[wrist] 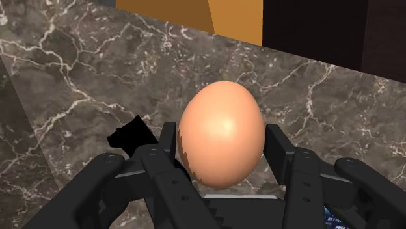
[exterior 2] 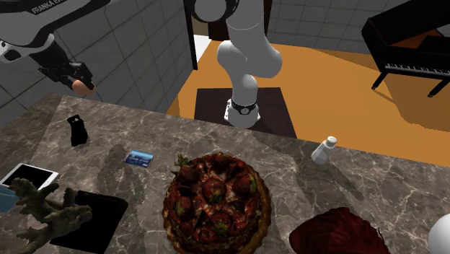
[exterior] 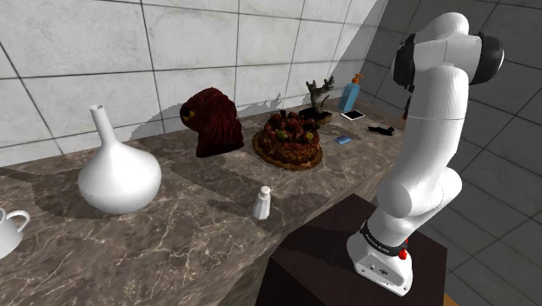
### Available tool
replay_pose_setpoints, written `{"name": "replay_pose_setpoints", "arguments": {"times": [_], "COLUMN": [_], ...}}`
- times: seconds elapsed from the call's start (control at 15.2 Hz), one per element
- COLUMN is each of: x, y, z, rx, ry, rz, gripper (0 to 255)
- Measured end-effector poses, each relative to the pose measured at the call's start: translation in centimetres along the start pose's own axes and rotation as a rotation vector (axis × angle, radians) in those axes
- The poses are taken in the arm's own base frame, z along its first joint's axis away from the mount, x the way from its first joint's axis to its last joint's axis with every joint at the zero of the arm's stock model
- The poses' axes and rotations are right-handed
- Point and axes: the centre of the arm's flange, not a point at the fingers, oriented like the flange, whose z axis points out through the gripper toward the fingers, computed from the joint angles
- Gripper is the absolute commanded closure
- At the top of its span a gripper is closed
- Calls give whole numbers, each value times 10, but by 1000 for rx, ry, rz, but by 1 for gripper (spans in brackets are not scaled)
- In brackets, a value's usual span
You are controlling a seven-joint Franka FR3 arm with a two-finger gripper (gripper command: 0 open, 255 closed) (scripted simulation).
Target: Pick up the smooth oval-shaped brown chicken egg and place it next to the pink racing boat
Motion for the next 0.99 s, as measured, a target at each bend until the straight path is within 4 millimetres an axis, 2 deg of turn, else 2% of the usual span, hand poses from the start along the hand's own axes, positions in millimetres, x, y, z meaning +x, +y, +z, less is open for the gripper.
{"name": "replay_pose_setpoints", "arguments": {"times": [0.99], "x": [10], "y": [11], "z": [75], "rx": [1], "ry": [2], "rz": [-2], "gripper": [255]}}
